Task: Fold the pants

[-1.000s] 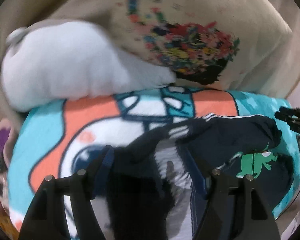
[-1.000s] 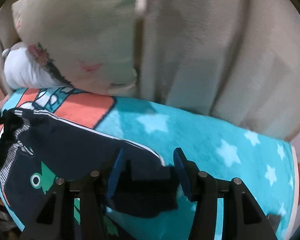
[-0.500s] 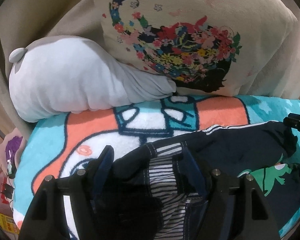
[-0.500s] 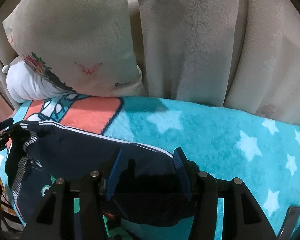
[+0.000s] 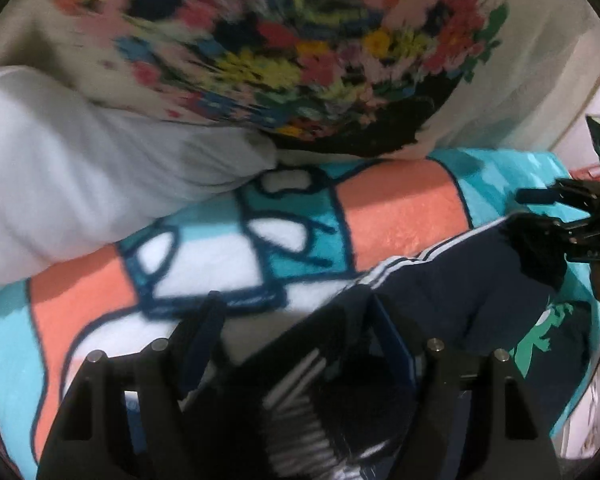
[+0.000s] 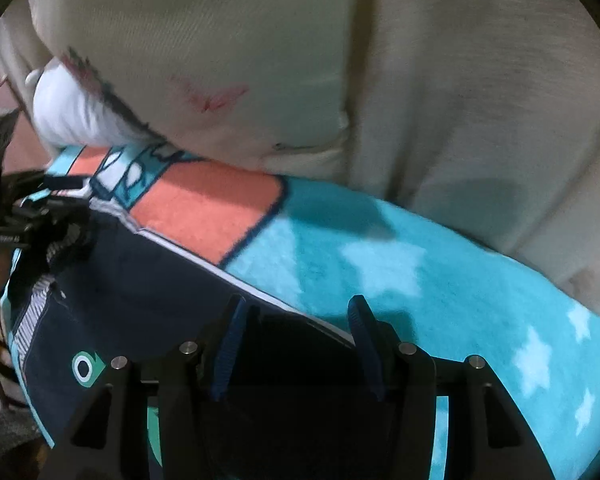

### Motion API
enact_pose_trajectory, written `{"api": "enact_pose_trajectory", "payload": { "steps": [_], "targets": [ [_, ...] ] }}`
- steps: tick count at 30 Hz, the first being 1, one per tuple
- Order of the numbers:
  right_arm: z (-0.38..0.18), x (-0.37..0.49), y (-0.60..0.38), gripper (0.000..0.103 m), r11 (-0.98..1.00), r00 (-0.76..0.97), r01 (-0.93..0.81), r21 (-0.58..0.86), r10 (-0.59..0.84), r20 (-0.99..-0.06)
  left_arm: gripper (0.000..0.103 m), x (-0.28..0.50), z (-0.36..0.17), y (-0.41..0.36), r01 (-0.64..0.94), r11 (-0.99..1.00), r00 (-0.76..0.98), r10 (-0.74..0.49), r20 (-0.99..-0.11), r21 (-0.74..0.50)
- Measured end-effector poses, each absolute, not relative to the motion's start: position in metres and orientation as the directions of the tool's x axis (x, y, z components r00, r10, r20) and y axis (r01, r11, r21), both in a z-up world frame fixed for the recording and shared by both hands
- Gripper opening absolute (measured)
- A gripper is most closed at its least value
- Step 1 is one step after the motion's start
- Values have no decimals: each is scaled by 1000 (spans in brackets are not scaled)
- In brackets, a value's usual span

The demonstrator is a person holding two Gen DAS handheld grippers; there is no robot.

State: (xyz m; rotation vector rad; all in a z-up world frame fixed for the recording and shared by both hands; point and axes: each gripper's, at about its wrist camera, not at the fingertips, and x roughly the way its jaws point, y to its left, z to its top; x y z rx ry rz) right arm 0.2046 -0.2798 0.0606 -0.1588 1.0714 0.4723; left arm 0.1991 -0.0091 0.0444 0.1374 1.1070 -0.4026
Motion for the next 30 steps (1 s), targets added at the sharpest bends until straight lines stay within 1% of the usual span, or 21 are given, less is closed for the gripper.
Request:
{"api": "enact_pose_trajectory", "payload": {
  "steps": [1, 3, 5, 6, 7, 8, 9, 10, 11, 15, 19, 24, 27, 30],
  "targets": [
    [58, 206, -275, 57, 881, 376, -461, 103, 299, -877, 74, 203, 40, -12, 404, 910, 362, -252, -898, -93],
    [50, 209, -265, 57, 870, 348, -485, 92, 288, -892, 74, 209, 29, -19, 430, 901, 338, -221, -915, -59],
    [40, 206, -254, 59, 860, 346, -509, 44, 250, -904, 75, 211, 19, -27, 451, 893, 334, -182, -925, -13],
    [41, 201, -250, 58, 852, 373, -523, 10, 239, -896, 75, 208, 20, -29, 456, 890, 358, -174, -917, 9],
    [42, 196, -246, 54, 845, 375, -535, 1, 239, -896, 66, 205, 21, -31, 458, 889, 360, -171, -917, 14],
    [43, 194, -245, 34, 839, 366, -543, 18, 256, -895, 42, 202, 24, -32, 465, 885, 355, -194, -914, -8],
    [45, 190, -244, 11, 833, 351, -552, 42, 277, -895, 30, 199, 26, -33, 475, 880, 351, -211, -912, -21],
    [46, 186, -242, 7, 832, 350, -553, 41, 277, -895, 11, 195, 28, -35, 480, 877, 355, -210, -911, -15],
    [48, 183, -242, 7, 833, 364, -552, 25, 268, -892, 7, 191, 30, -36, 480, 877, 362, -203, -910, -4],
    [65, 165, -245, 6, 852, 418, -523, 14, 271, -867, 6, 173, 46, -35, 457, 889, 425, -184, -887, 35],
    [95, 138, -254, 6, 868, 490, -496, 18, 298, -819, 6, 146, 74, -22, 420, 907, 493, -202, -846, 28],
    [129, 93, -250, 6, 861, 551, -508, 17, 340, -762, 6, 96, 114, -4, 385, 923, 581, -229, -781, 17],
    [133, 55, -240, 6, 849, 565, -529, 9, 360, -743, 6, 60, 124, 2, 358, 933, 628, -216, -748, 32],
    [118, 17, -229, 6, 833, 540, -550, 56, 406, -737, 6, 19, 120, 10, 316, 948, 663, -194, -724, 36]
  ]
}}
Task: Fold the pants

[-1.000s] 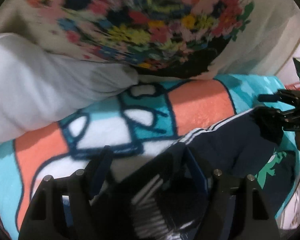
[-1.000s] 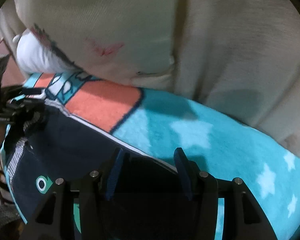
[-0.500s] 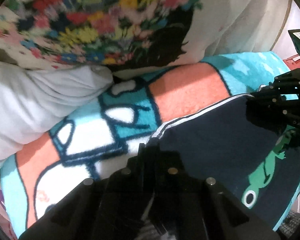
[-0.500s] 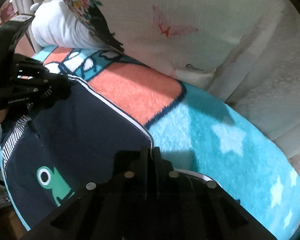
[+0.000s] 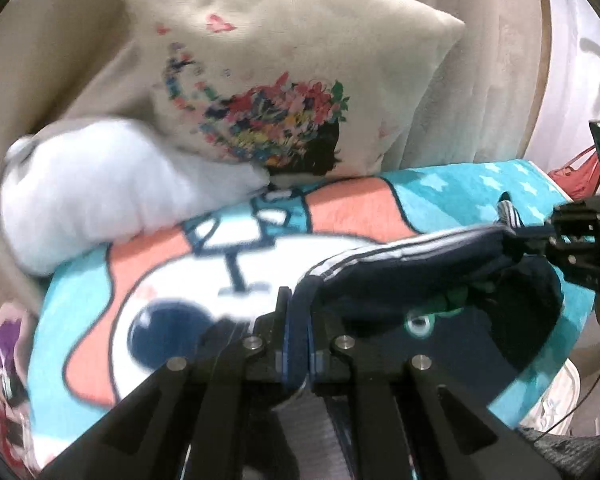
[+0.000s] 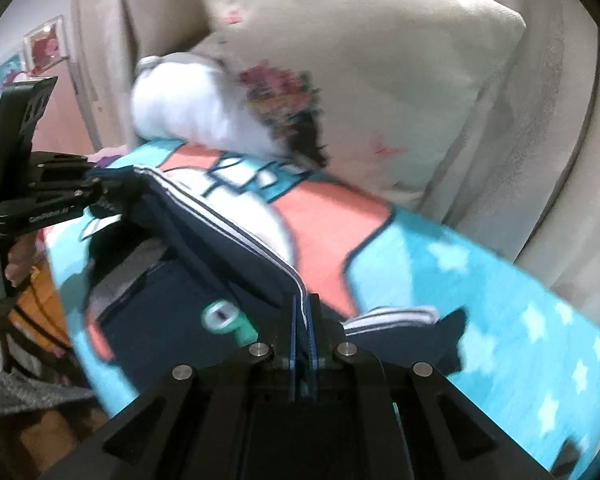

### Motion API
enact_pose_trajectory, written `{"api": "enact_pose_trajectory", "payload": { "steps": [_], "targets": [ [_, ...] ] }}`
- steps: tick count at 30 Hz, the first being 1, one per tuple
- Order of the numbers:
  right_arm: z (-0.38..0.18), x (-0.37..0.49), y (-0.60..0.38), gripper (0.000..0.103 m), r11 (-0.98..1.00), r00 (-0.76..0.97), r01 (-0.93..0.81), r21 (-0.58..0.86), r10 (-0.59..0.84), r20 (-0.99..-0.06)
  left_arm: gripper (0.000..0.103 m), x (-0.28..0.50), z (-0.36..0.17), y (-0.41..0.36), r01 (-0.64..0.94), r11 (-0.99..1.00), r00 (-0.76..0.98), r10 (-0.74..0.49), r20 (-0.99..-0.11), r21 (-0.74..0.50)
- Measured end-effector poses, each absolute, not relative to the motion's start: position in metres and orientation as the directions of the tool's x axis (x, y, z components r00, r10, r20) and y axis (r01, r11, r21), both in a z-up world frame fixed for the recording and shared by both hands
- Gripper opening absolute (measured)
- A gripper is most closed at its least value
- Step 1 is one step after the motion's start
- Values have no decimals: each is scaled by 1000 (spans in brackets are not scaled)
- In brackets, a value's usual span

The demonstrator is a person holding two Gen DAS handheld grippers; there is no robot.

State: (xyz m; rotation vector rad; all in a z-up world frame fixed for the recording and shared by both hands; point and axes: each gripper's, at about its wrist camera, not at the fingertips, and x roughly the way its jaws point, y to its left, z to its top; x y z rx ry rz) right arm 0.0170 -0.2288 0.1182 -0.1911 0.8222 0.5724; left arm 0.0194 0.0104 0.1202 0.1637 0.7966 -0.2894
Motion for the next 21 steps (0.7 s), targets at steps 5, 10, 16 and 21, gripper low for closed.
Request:
{"api": "enact_pose_trajectory", "payload": {
  "steps": [5, 10, 16, 21],
  "targets": [
    [73, -14, -232, 7, 846, 495, -517, 129, 419, -762, 12, -17, 74, 29, 224, 973, 604, -187, -774, -60],
    [57, -29, -264, 11, 885, 506, -391, 252, 436, -744, 18, -43, 49, 46, 201, 971, 555, -220, -802, -127],
    [84, -48, -325, 29, 929, 649, -216, 301, 367, -667, 64, -70, 87, 67, 237, 966, 667, -237, -707, -100],
    [86, -40, -353, 46, 943, 712, -86, 321, 283, -643, 68, -53, 102, 77, 189, 968, 695, -250, -675, -164]
  ]
}}
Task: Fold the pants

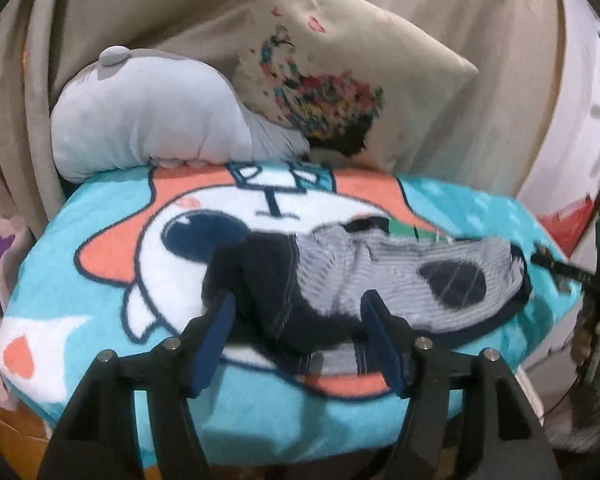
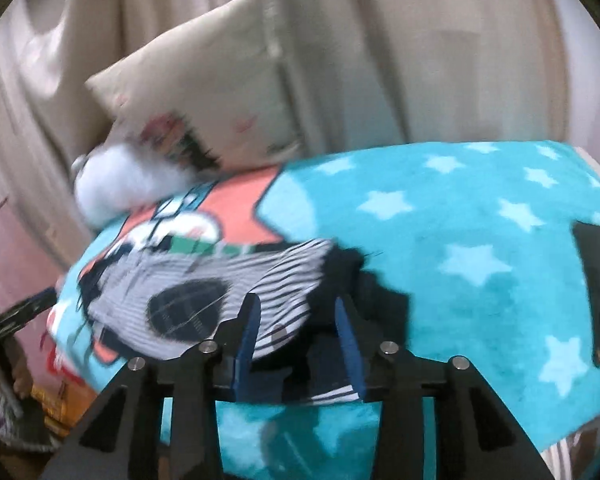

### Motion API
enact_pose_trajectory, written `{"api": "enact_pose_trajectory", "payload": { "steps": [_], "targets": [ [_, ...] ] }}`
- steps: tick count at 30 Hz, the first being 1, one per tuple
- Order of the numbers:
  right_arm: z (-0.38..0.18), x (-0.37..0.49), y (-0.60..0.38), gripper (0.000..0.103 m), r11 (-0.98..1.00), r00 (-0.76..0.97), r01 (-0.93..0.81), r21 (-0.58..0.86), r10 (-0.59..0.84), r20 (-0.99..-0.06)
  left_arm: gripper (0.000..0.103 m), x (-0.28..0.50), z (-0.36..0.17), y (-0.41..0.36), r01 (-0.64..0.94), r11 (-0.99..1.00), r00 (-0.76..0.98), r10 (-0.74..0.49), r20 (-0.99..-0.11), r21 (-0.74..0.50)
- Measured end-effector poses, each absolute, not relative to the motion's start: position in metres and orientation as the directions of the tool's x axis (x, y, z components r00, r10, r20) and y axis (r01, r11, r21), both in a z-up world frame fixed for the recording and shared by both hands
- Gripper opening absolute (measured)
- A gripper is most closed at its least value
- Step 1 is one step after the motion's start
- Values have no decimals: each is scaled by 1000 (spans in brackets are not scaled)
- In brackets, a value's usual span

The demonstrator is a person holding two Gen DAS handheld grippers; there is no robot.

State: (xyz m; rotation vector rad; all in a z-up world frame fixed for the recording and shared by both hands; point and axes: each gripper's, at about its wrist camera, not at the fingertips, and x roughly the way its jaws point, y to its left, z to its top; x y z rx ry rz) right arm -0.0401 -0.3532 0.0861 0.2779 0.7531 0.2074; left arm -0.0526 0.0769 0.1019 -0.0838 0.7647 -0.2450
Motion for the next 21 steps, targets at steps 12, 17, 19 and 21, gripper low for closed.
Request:
{"api": "enact_pose_trajectory", "payload": {
  "steps": [12, 17, 19, 21],
  "targets": [
    [70, -15, -347, 34, 965, 711, -27, 260, 202, -674, 70, -1, 24, 74, -49, 994, 577, -49, -815, -94],
    [72, -14, -353, 8, 941, 698, -45, 336, 270, -664, 70, -6, 22, 78, -48, 992, 579, -65, -813, -113],
    [74, -22, -361, 7, 931, 693, -41, 362, 287, -661, 70, -6, 22, 75, -47, 994, 582, -52, -812, -97],
    [73, -31, -368, 6, 933, 686, -27, 360, 279, -672, 71, -7, 22, 73, -46, 995, 589, -45, -807, -89]
  ]
}}
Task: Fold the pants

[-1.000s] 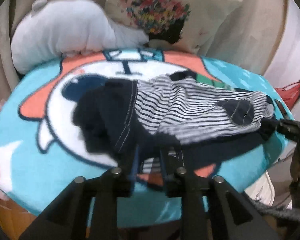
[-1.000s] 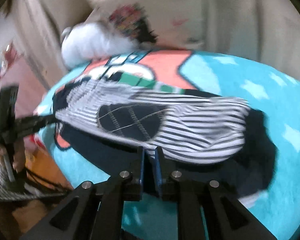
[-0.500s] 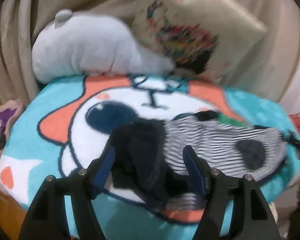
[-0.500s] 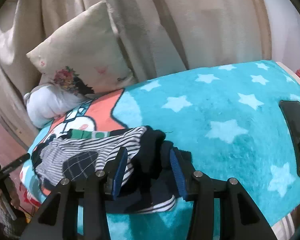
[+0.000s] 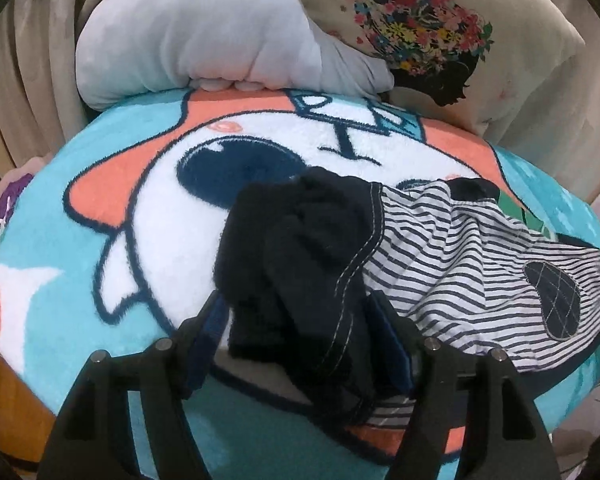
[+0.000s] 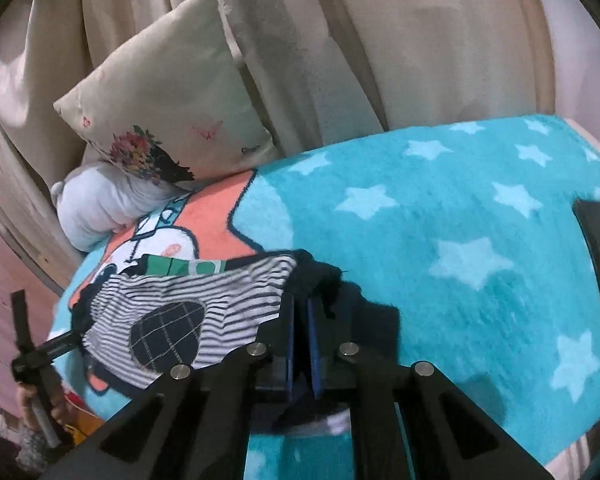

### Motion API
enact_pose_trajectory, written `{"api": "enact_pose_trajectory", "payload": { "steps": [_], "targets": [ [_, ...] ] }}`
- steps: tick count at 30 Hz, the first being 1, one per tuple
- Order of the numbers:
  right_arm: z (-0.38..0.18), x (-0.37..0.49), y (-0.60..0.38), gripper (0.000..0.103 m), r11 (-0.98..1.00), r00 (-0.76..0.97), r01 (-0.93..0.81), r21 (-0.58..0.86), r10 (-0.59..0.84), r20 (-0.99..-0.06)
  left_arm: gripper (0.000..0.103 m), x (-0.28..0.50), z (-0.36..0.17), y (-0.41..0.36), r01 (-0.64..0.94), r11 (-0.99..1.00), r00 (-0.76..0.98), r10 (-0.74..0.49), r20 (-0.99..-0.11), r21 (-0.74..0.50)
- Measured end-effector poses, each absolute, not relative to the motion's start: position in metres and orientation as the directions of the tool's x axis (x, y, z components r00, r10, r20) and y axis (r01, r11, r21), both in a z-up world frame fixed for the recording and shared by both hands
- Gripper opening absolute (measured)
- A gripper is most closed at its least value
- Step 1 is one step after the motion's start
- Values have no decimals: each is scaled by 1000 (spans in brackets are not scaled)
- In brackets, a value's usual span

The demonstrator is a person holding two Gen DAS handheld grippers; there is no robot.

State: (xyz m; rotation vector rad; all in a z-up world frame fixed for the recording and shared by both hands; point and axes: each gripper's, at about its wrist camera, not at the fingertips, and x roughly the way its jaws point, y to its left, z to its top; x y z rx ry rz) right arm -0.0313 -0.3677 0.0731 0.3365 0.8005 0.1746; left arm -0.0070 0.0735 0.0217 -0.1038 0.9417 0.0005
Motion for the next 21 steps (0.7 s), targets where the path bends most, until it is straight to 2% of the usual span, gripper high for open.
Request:
{"api": "enact_pose_trajectory", "payload": {
  "steps": [4, 6, 7, 8, 9, 10, 11, 16, 17, 18, 19, 21],
  "targets": [
    [63, -41, -379, 6, 968, 664, 91, 234, 116, -739, 76, -7, 19, 72, -40, 997, 602, -32, -798, -70],
    [62, -44, -391, 9, 939, 682, 91, 331, 183, -708, 76, -7, 19, 73, -41, 997, 605, -30, -795, -69],
    [63, -44, -398, 14, 906, 693, 80, 415, 249, -676, 76, -7, 19, 73, -40, 997, 607, -32, -794, -70],
    [64, -42, -401, 39, 876, 706, 66, 478, 297, -642, 76, -7, 19, 73, -40, 997, 606, -32, -795, -71],
    [65, -40, -402, 74, 856, 714, 55, 514, 326, -619, 76, -7, 19, 73, -41, 996, 606, -34, -795, -73],
    [66, -36, -402, 84, 834, 725, 28, 550, 362, -586, 76, -8, 19, 73, -41, 996, 606, -36, -795, -77],
    [64, -30, -399, 87, 827, 726, 16, 563, 377, -575, 76, -9, 20, 73, -42, 996, 606, -39, -794, -81],
    [44, 0, -375, 87, 898, 655, 66, 435, 290, -698, 76, -16, 24, 75, -43, 992, 606, -70, -792, -120],
    [43, 1, -368, 80, 914, 660, 59, 401, 265, -702, 76, -18, 26, 76, -45, 990, 609, -77, -790, -132],
    [43, 3, -357, 51, 927, 642, 27, 373, 270, -717, 76, -19, 28, 79, -53, 988, 615, -81, -785, -143],
    [42, 6, -353, 37, 918, 616, 2, 397, 312, -723, 76, -21, 31, 82, -62, 987, 622, -80, -779, -151],
    [46, 10, -348, 29, 902, 600, -42, 430, 367, -711, 76, -24, 37, 88, -88, 982, 642, -70, -764, -165]
  ]
}}
